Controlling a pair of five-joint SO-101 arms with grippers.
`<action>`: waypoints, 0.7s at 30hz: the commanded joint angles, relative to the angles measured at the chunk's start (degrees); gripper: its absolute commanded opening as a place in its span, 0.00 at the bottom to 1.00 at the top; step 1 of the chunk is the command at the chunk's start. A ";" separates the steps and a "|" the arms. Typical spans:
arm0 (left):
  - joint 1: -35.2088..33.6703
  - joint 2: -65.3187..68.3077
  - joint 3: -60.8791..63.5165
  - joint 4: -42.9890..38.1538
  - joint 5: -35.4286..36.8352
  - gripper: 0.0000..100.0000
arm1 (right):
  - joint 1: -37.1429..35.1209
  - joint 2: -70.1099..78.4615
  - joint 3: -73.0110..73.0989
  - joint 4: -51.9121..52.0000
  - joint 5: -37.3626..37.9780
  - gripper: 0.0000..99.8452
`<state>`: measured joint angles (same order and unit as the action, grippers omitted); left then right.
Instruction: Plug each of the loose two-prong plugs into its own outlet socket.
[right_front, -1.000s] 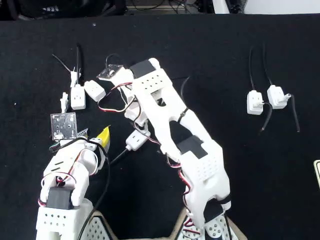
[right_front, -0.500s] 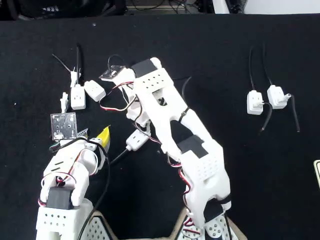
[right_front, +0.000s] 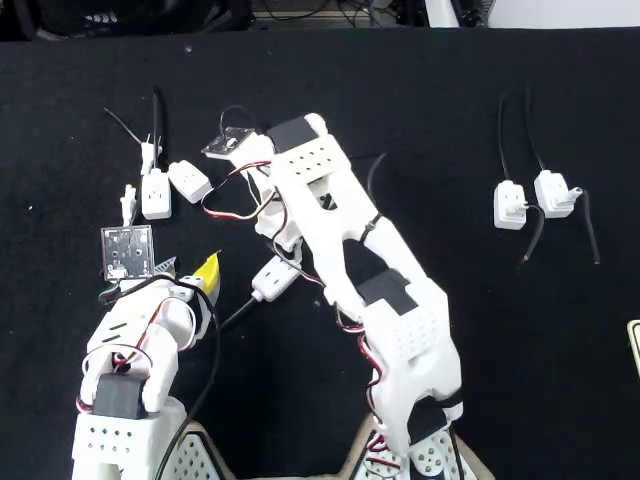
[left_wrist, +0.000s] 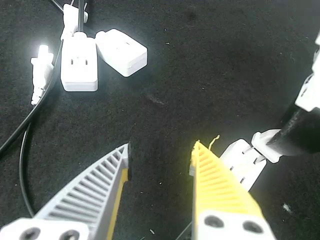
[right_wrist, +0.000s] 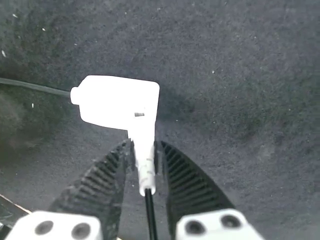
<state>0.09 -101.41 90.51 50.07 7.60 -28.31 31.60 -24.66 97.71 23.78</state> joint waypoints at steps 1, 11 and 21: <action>-0.66 -0.62 -0.92 -0.88 -0.35 0.20 | 1.32 -0.66 -2.59 -0.09 0.62 0.01; -0.66 -0.62 -0.92 -0.88 -0.35 0.20 | 1.23 -0.13 -2.51 -0.09 0.18 0.01; -0.66 -0.62 -1.01 -0.88 -0.35 0.20 | 1.05 4.26 -3.12 0.26 -5.54 0.01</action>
<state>0.09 -101.41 90.51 50.07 7.60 -27.96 35.21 -26.24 98.15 20.26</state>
